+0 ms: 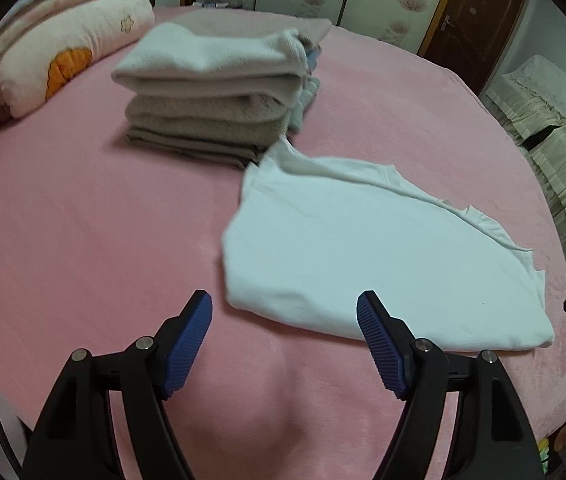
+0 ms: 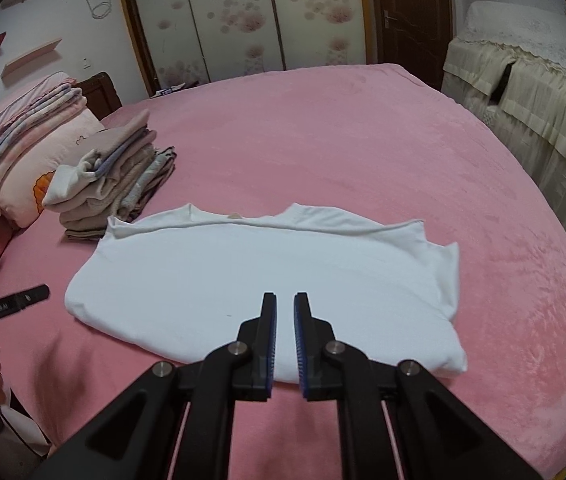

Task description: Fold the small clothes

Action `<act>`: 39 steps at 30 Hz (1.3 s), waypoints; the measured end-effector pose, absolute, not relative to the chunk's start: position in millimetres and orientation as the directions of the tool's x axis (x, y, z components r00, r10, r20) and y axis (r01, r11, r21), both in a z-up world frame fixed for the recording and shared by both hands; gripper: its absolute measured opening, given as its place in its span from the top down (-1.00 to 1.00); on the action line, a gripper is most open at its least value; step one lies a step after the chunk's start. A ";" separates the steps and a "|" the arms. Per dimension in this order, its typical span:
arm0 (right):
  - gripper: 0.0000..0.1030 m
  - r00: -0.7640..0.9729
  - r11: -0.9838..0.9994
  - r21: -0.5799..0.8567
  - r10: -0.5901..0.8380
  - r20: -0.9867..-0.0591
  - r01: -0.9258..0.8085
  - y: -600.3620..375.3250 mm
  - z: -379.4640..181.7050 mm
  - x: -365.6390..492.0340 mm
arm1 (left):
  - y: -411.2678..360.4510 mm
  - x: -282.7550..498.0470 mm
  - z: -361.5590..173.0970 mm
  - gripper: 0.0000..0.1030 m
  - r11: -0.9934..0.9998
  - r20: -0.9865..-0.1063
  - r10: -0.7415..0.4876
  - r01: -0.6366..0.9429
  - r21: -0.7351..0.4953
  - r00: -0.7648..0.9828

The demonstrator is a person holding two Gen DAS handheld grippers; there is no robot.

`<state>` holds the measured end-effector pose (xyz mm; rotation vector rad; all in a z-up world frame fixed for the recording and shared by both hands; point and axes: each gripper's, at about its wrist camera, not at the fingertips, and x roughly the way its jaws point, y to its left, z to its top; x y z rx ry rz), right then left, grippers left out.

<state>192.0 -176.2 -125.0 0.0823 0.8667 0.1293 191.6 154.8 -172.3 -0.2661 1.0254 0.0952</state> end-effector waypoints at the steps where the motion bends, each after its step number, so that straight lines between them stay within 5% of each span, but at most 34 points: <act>1: 0.83 0.642 0.989 0.123 0.149 -0.752 -0.085 -170.9 -125.4 193.2 | 152.8 191.4 -177.9 -0.43 0.960 -0.858 -0.060 -0.207 -0.190 0.510; 17: 0.83 0.647 0.986 0.115 0.169 -0.744 -0.125 -113.6 -163.8 206.4 | 154.1 194.2 -269.1 -0.45 0.804 -0.817 -0.277 -0.344 -0.485 0.505; 22: 0.83 0.637 0.985 0.124 0.174 -0.751 -0.124 -103.3 -181.6 213.7 | 154.4 203.6 -277.6 -0.66 0.754 -0.750 -0.322 -0.322 -0.572 0.578; 36: 0.83 0.616 0.987 0.088 0.155 -0.772 -0.138 -80.9 -198.6 229.4 | 145.7 237.5 -283.0 -0.67 0.725 -0.688 -0.309 -0.305 -0.617 0.657; 38: 0.83 0.617 0.987 0.081 0.148 -0.773 -0.136 -78.5 -198.7 234.1 | 143.6 239.7 -279.7 -0.54 0.740 -0.690 -0.296 -0.299 -0.603 0.660; 39: 0.83 0.615 0.988 0.079 0.146 -0.775 -0.136 -77.2 -199.2 238.0 | 143.2 242.0 -278.1 -0.22 0.748 -0.695 -0.283 -0.301 -0.591 0.661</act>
